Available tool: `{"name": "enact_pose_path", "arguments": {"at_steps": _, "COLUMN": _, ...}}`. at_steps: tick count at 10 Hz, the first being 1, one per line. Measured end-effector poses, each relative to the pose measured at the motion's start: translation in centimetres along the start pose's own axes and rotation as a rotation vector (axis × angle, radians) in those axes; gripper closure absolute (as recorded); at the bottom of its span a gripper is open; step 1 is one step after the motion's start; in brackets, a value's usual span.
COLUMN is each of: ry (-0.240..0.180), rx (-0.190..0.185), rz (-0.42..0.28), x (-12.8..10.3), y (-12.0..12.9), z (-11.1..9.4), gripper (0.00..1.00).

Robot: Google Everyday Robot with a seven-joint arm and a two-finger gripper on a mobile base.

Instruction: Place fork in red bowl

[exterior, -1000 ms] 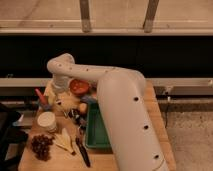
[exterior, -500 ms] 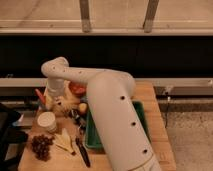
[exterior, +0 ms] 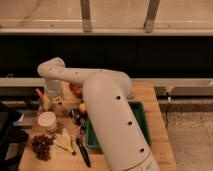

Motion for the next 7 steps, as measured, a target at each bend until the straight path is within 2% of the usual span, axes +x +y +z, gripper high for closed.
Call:
{"name": "enact_pose_path", "arguments": {"at_steps": 4, "ry": 0.077, "rx": -0.002, "rz": 0.012, "x": 0.5, "y": -0.8, "z": 3.5, "gripper": 0.26}}
{"name": "enact_pose_path", "arguments": {"at_steps": 7, "ry": 0.105, "rx": -0.001, "rz": 0.012, "x": 0.7, "y": -1.4, "z": 5.0, "gripper": 0.26}}
